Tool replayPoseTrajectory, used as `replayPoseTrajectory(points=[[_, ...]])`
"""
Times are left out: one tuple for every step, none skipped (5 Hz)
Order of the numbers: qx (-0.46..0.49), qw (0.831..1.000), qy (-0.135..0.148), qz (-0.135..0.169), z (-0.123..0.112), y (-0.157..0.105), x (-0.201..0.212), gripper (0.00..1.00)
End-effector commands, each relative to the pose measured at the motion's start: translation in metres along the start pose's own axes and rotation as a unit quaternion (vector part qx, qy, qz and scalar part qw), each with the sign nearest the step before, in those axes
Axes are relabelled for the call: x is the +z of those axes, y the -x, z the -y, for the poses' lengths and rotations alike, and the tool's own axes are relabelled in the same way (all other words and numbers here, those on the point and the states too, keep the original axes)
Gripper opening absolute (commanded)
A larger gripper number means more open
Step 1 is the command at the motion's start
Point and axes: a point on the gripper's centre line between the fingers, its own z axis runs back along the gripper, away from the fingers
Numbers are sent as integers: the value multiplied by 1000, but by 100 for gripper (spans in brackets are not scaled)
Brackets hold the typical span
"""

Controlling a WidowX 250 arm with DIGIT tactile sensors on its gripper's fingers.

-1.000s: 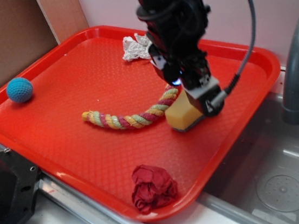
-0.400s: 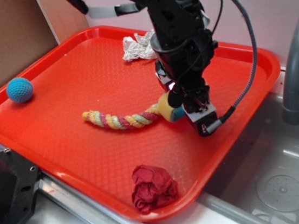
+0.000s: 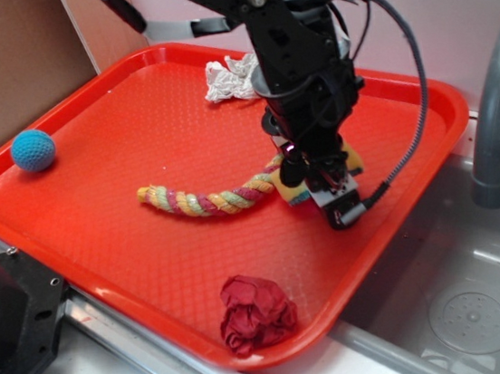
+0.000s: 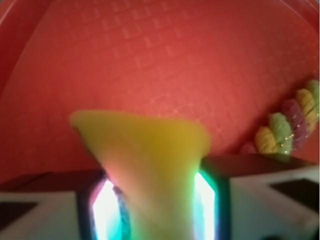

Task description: Grab the green sponge.

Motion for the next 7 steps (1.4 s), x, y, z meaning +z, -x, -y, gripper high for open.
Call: replayPoseTrajectory(points=[[113,992,52,32,-54,38,70,0],[196,978,67,26,-97,64,119,0],[280,959,48,22,-127,86,155,0],[326,944,42,28,-140,101,174,0],[325,944,40,46,-137,99,197,0],[280,957,44,60,-121,97,212,0],[270,961,27,58,-109,95,217,0]])
